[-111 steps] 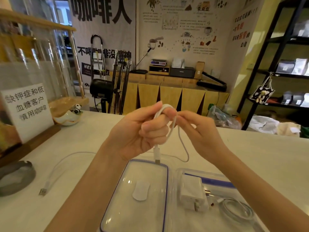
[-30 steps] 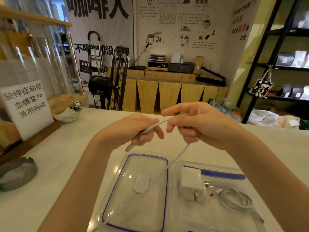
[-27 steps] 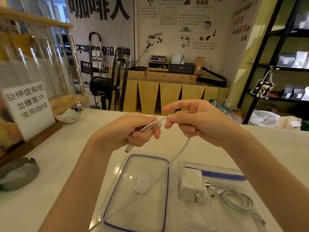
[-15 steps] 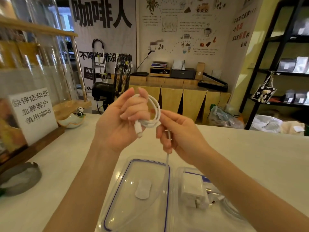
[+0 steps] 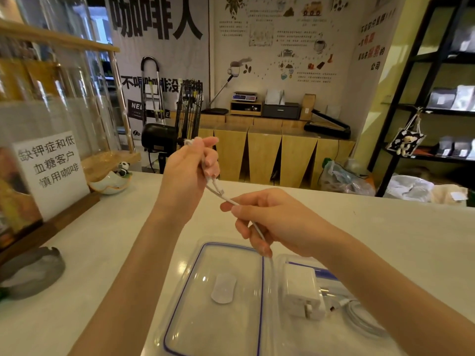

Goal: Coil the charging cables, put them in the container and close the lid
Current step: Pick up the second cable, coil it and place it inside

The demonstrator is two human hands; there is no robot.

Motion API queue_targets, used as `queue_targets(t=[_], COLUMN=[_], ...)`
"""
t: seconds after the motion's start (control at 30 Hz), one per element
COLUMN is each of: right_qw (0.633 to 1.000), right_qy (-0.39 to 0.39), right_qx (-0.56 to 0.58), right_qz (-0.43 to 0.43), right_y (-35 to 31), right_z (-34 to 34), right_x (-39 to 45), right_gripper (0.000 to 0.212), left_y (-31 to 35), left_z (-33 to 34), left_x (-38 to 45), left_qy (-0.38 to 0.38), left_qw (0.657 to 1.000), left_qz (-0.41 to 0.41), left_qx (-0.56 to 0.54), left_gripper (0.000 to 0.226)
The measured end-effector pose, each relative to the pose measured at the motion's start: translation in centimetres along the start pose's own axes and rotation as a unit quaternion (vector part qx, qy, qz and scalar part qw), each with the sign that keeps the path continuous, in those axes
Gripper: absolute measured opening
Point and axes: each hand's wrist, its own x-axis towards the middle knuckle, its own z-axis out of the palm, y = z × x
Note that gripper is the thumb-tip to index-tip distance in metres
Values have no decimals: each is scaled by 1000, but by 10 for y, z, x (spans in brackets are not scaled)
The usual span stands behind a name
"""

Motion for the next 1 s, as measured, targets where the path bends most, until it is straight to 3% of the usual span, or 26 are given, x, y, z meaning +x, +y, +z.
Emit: queue_targets(t=[0.23, 0.3, 0.4, 0.47, 0.57, 0.63, 0.77, 0.83, 0.9, 0.97, 1.0], right_qw=[999, 999, 999, 998, 997, 997, 994, 989, 984, 980, 979], right_qy=[-25, -20, -16, -15, -10, -6, -20, -26, -22, 1, 17], right_qx=[-17, -31, -47, -57, -64, -50, 22, 63, 100, 127, 136], right_qz=[18, 8, -4, -10, -36, -63, -109, -127, -145, -153, -152], right_y=[-4, -9, -19, -24, -28, -29, -24, -19, -15, -12, -11], right_z=[0, -5, -16, -23, -31, -35, -36, -35, -33, -31, -30], right_x=[-1, -2, -4, -5, -5, -5, -2, 0, 2, 2, 2], right_gripper=[23, 22, 22, 23, 22, 20, 14, 17, 21, 26, 29], left_y=[-5, -6, -2, 2, 10, 14, 17, 18, 17, 15, 14], left_z=[6, 6, 8, 9, 8, -1, -12, -13, -10, -6, -4], left_x=[-3, -5, -10, -12, -12, -10, -7, -3, -1, -2, -3], left_qy=[26, -16, -109, -152, -244, -322, -452, -470, -460, -423, -393], left_qw=[967, 938, 888, 880, 891, 878, 852, 831, 784, 744, 744], left_qz=[118, 138, 96, 39, -113, -215, -260, -284, -323, -342, -340], left_qx=[222, 318, 436, 448, 366, 281, 54, -93, -264, -387, -420], left_gripper=[20, 17, 24, 30, 44, 59, 45, 39, 39, 43, 44])
